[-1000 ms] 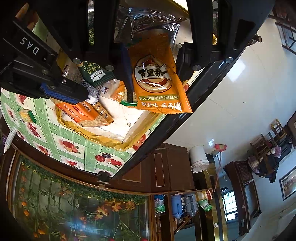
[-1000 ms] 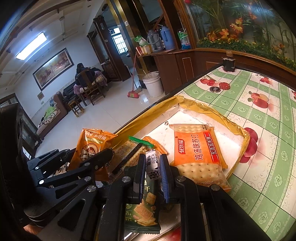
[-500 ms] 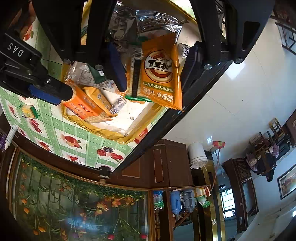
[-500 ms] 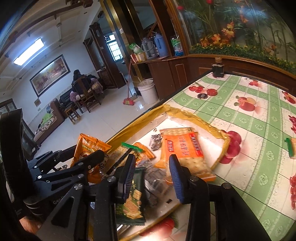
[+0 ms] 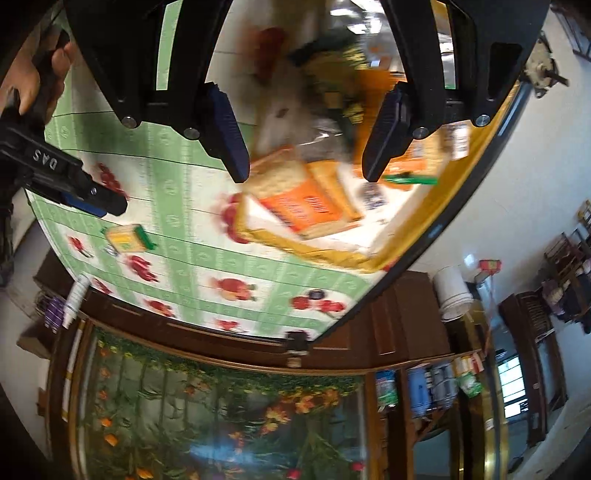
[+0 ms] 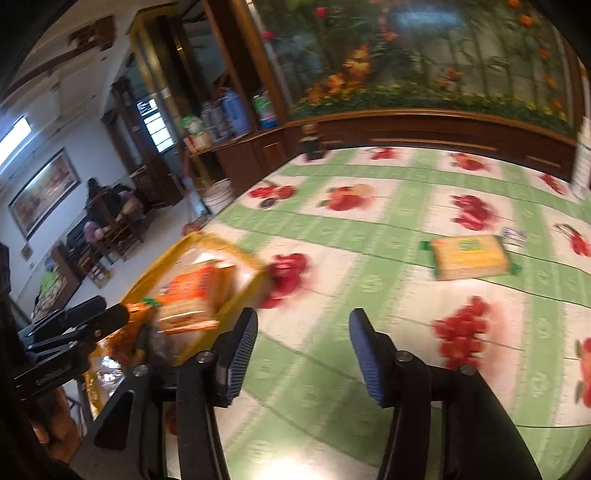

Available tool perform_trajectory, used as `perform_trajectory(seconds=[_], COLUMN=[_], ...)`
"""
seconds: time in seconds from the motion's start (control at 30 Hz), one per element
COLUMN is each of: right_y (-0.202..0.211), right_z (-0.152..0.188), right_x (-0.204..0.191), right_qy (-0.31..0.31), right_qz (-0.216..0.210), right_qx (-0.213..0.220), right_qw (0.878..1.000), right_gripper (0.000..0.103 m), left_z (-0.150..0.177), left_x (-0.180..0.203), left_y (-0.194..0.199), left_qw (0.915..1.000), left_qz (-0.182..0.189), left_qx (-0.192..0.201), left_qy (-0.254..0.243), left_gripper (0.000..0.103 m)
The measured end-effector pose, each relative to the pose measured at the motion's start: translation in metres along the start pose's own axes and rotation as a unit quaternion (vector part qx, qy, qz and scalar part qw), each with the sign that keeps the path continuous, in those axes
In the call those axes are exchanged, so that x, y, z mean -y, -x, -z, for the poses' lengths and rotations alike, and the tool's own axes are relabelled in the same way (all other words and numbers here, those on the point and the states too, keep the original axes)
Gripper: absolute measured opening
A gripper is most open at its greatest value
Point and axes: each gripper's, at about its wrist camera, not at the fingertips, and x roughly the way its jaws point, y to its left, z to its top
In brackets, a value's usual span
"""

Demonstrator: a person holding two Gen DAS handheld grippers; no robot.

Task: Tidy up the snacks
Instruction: 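Return both grippers from the tray to the last snacks on the table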

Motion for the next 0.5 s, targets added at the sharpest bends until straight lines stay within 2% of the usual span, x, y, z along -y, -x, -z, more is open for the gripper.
perform_trajectory(seconds=[0.17, 0.33, 0.5], right_y=[0.017, 0.022, 0.01], right_z=[-0.008, -0.019, -0.031], right_x=[0.065, 0.127, 0.167], right_qy=[-0.038, -0.078, -0.09], right_qz=[0.046, 0.079, 0.099], right_qx=[0.012, 0.017, 0.011], right_qw=[0.998, 0.994, 0.991], right_gripper=[0.058, 0.059, 0.059], left_z=[-0.016, -0.033, -0.048], left_x=[0.061, 0.127, 0.17], left_y=[-0.015, -0.042, -0.077], left_qw=[0.9966, 0.9824, 0.9723], left_qz=[0.053, 0.104, 0.133], left_qx=[-0.005, -0.006, -0.034], left_qy=[-0.064, -0.155, -0.189], left_gripper=[0.063, 0.066, 0.066])
